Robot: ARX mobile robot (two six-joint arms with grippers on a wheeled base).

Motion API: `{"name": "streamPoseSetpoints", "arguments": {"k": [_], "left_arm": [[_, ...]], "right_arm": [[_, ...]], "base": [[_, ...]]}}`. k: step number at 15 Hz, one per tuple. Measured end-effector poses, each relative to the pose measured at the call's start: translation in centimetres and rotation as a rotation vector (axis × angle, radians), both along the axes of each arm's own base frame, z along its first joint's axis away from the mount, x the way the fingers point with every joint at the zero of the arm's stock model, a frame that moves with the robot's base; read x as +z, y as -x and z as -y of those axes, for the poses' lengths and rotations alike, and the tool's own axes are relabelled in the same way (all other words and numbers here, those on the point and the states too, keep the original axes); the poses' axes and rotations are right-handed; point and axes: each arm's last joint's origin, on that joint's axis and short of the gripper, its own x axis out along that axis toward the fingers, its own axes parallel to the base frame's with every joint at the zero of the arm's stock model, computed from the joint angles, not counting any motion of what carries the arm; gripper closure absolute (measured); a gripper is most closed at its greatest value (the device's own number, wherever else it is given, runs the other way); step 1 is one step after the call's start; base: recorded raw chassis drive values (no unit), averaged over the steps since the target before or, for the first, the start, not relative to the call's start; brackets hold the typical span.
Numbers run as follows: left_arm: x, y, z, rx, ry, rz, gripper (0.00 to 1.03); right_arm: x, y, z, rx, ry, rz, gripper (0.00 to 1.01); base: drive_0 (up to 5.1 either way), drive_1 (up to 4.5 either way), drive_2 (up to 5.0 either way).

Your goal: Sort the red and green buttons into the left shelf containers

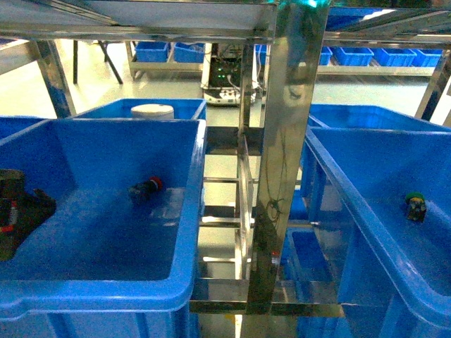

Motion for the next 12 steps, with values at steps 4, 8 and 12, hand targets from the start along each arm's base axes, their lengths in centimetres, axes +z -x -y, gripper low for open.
{"name": "streamPoseSetpoints", "arguments": {"k": [4, 8, 12], "left_arm": [[4.0, 5.7, -2.1, 0.106, 0.173, 0.343, 0.05], [4.0, 6.0, -2.0, 0.114, 0.201, 0.344, 0.05], [2.5, 7.9, -1.0, 0.130, 0.063, 0.643, 0.41]], "right_arm": [[0.0, 0.0, 0.0, 0.000, 0.000, 0.000, 0.03], [0.0, 0.0, 0.0, 0.000, 0.000, 0.000, 0.03], [-0.5, 0.0, -0.5, -0.133, -0.074, 0.122, 0.41]], "base": [[0.0, 0.00, 0.0], [0.0, 0.00, 0.0], [0.0, 0.00, 0.0]]}}
